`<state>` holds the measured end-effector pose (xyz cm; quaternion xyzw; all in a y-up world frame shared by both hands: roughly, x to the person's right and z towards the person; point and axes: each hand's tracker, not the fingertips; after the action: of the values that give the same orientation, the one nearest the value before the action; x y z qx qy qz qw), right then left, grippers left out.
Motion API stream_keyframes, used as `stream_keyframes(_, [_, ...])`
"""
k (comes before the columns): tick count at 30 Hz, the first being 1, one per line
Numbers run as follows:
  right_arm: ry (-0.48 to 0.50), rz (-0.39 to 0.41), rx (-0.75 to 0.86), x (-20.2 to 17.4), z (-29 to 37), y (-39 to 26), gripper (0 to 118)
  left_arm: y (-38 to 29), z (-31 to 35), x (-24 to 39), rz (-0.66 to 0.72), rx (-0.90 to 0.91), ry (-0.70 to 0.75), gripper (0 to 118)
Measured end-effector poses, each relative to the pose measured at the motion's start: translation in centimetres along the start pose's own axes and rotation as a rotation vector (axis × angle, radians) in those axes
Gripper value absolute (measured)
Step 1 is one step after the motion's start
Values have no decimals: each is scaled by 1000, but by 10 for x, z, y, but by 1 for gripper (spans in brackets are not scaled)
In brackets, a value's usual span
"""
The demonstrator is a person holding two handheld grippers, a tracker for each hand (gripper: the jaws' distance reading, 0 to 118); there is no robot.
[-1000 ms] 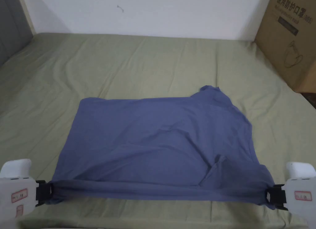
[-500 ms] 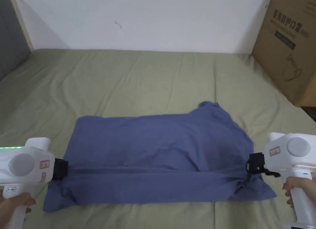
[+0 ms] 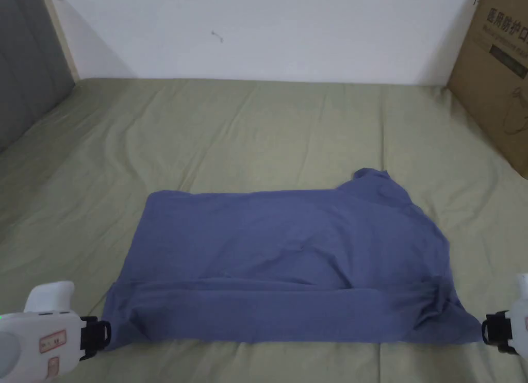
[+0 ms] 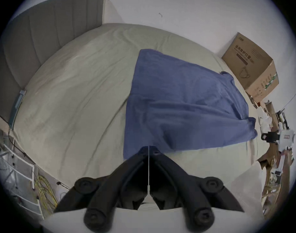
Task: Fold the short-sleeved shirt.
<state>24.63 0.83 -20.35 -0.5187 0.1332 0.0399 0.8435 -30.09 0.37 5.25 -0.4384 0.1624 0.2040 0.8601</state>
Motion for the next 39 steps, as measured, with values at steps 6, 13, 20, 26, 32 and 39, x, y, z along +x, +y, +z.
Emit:
stream_keyframes(6, [32,-48,-38,-2,-10,-10,0,16,-19,-12,145,3,-20,82])
stream_keyframes(13, [43,-45,-45,-17,-11,-14,6,7,-43,1,18,-63,126,31])
stream_keyframes(20, [9,5,2,-25,-39,16,85,7,-42,14,-33,-84,73,5])
stream_keyframes(26, [-105,39,-20,-42,-71,11,11,4,-31,8,7,-74,48,5])
stream_keyframes(32, [-2,-1,-13,-12,-46,13,10,11,-16,2,6,-53,28,5])
stream_keyframes(39, [-8,38,6,4,12,-14,10,-2,8,11,-143,-68,86,5])
